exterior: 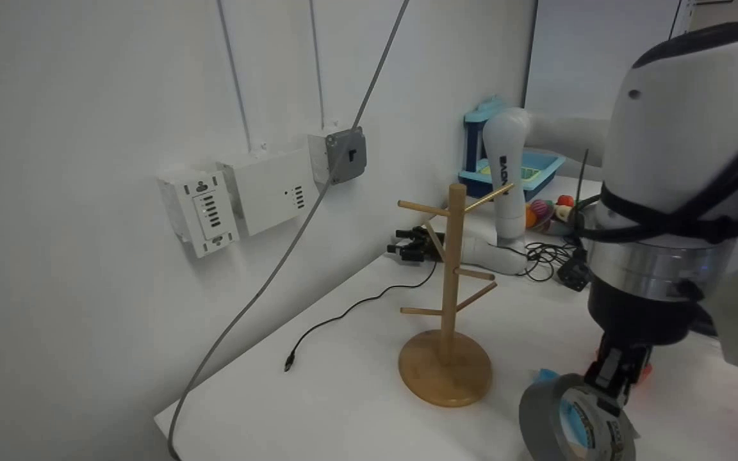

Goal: Remove the grey masking tape from the wooden holder and put it on top of the white tape

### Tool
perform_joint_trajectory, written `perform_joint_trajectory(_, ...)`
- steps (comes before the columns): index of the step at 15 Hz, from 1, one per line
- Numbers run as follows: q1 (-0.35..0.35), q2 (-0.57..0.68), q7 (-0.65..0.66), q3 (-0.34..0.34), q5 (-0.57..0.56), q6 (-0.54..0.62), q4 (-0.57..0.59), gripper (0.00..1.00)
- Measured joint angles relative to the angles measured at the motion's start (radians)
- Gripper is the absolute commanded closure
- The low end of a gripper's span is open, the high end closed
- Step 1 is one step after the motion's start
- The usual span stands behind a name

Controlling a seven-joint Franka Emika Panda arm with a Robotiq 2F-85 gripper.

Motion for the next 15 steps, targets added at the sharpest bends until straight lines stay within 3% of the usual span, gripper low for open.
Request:
perform_joint_trajectory(7,-0.001,0.129,-0.077,-0.045,0.071,-0.118,0.109,0.96)
perform_joint_trajectory(15,0.000,0.226,-0.093,-0.059,0.071,-0.125,0.160,0.96)
